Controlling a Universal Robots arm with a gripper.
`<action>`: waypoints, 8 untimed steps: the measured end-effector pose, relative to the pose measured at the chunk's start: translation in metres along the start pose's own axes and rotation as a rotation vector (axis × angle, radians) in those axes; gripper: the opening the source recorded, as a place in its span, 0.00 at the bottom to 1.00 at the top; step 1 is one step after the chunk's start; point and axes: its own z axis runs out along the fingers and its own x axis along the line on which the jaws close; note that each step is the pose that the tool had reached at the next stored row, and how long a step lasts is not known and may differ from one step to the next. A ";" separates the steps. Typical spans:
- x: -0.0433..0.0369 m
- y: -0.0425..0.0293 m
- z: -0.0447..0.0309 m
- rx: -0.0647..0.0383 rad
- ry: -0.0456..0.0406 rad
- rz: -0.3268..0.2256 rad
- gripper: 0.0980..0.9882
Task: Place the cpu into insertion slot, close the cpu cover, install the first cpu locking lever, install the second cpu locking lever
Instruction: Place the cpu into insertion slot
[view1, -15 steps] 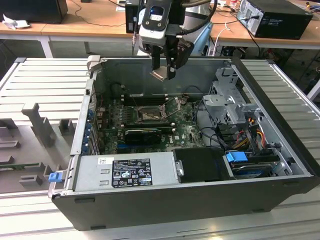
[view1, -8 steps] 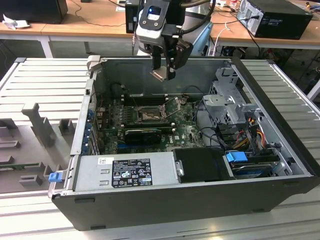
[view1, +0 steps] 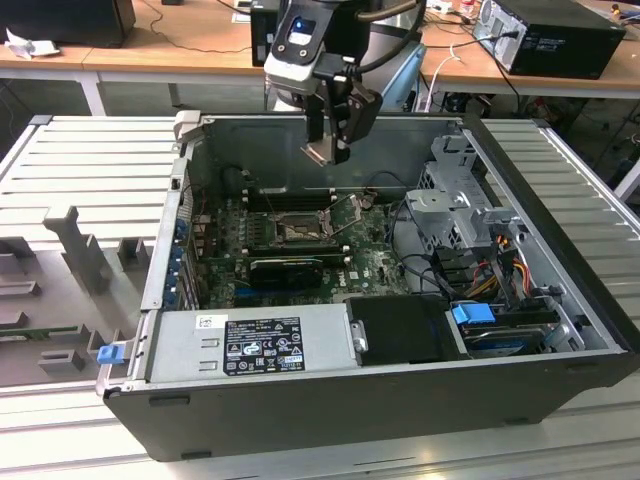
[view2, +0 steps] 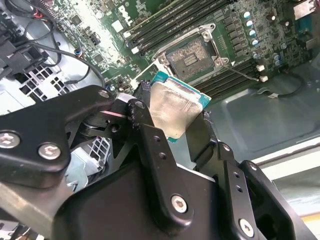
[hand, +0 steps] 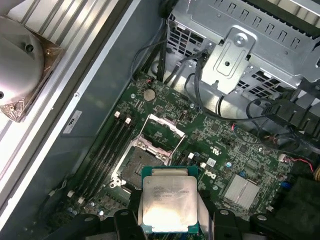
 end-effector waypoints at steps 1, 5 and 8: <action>0.0000 0.0000 0.0010 0.000 0.0001 0.000 0.48; 0.0000 -0.0002 0.0021 0.000 -0.0010 0.012 0.48; 0.0000 -0.0002 0.0027 -0.001 -0.0034 0.043 0.48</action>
